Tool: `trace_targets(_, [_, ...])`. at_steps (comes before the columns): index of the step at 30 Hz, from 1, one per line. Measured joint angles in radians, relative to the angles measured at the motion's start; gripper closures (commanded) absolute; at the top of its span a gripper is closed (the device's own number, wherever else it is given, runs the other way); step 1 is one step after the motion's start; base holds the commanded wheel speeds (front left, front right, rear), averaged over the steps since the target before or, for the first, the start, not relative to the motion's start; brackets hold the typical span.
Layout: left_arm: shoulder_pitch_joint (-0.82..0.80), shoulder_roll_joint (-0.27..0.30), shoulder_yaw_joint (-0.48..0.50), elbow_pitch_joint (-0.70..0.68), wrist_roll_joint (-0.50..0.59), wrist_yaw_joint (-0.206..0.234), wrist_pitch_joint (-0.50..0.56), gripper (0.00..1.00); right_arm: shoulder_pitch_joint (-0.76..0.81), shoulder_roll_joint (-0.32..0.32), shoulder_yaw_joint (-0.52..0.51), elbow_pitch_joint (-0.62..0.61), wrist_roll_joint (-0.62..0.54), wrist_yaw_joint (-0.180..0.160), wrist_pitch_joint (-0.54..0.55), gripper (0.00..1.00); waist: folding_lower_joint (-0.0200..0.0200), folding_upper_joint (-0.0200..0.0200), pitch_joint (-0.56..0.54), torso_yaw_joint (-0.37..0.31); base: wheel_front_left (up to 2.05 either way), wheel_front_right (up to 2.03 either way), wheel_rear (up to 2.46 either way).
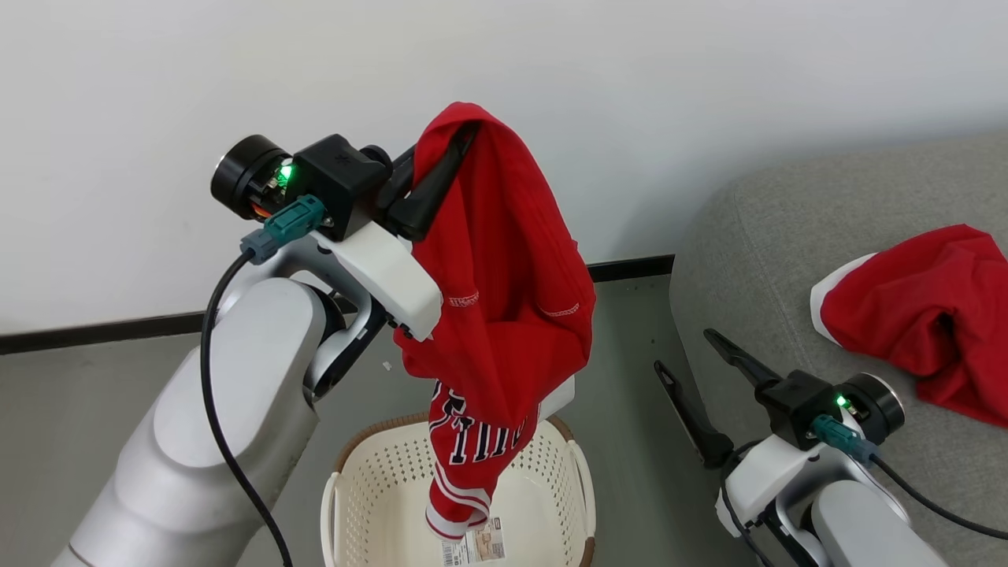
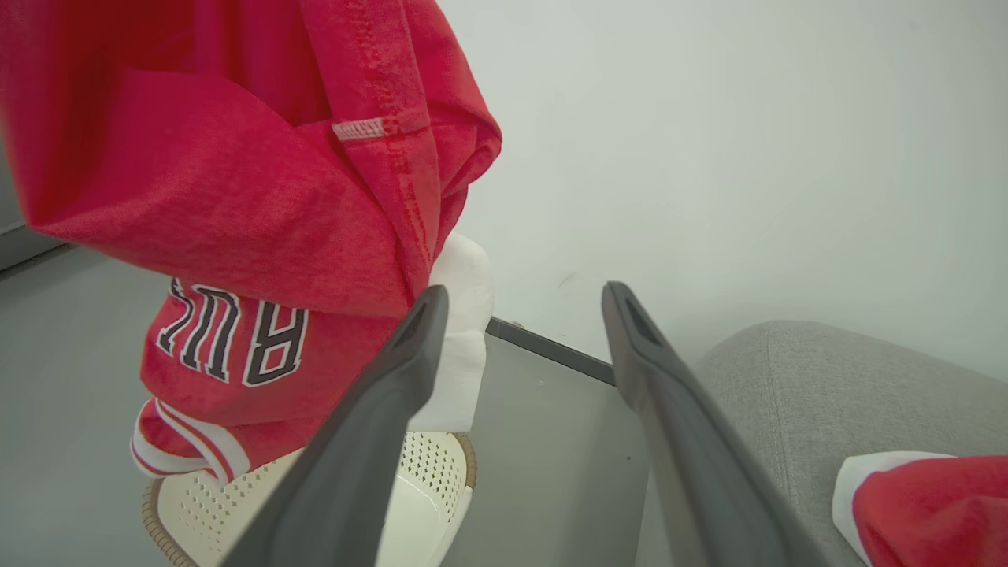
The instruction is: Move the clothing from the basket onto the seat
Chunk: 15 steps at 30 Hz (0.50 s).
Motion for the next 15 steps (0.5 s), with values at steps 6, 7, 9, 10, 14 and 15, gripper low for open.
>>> trace_targets(6, [0.007, -0.006, -0.006, -0.025, -0.018, 0.0, 0.012, 1.0, -0.006, -0.01, 0.04, 0.029, 0.014, 0.0, 0.0, 0.0, 0.0, 0.0, -0.036, 0.007, 0.0, 0.0, 0.0])
trace_targets(7, [0.007, -0.007, -0.007, -0.029, -0.019, 0.0, 0.013, 1.0, -0.008, -0.013, 0.047, 0.032, 0.014, 0.0, 0.0, 0.0, 0.0, 0.0, -0.041, 0.009, 0.0, 0.0, 0.0])
trace_targets(9, [0.008, -0.007, -0.007, -0.036, -0.025, 0.0, 0.02, 1.0, -0.012, -0.015, 0.059, 0.038, 0.021, 0.0, 0.0, 0.0, 0.0, 0.0, -0.051, 0.013, 0.0, 0.0, 0.0])
trace_targets(10, [0.01, -0.007, -0.007, -0.039, -0.025, 0.0, 0.021, 1.0, -0.015, -0.016, 0.064, 0.043, 0.024, 0.0, 0.0, 0.0, 0.0, 0.0, -0.055, 0.015, 0.0, 0.0, 0.0])
trace_targets(14, [0.028, -0.007, -0.012, -0.052, -0.032, 0.0, 0.033, 1.0, -0.052, -0.02, 0.097, 0.064, 0.041, 0.0, 0.0, 0.0, 0.0, 0.0, -0.071, 0.026, 0.0, 0.0, 0.0])
trace_targets(15, [0.03, -0.007, -0.013, -0.055, -0.033, 0.0, 0.038, 1.0, -0.058, -0.022, 0.105, 0.066, 0.045, 0.0, 0.0, 0.0, 0.0, 0.0, -0.074, 0.029, 0.0, 0.0, 0.0])
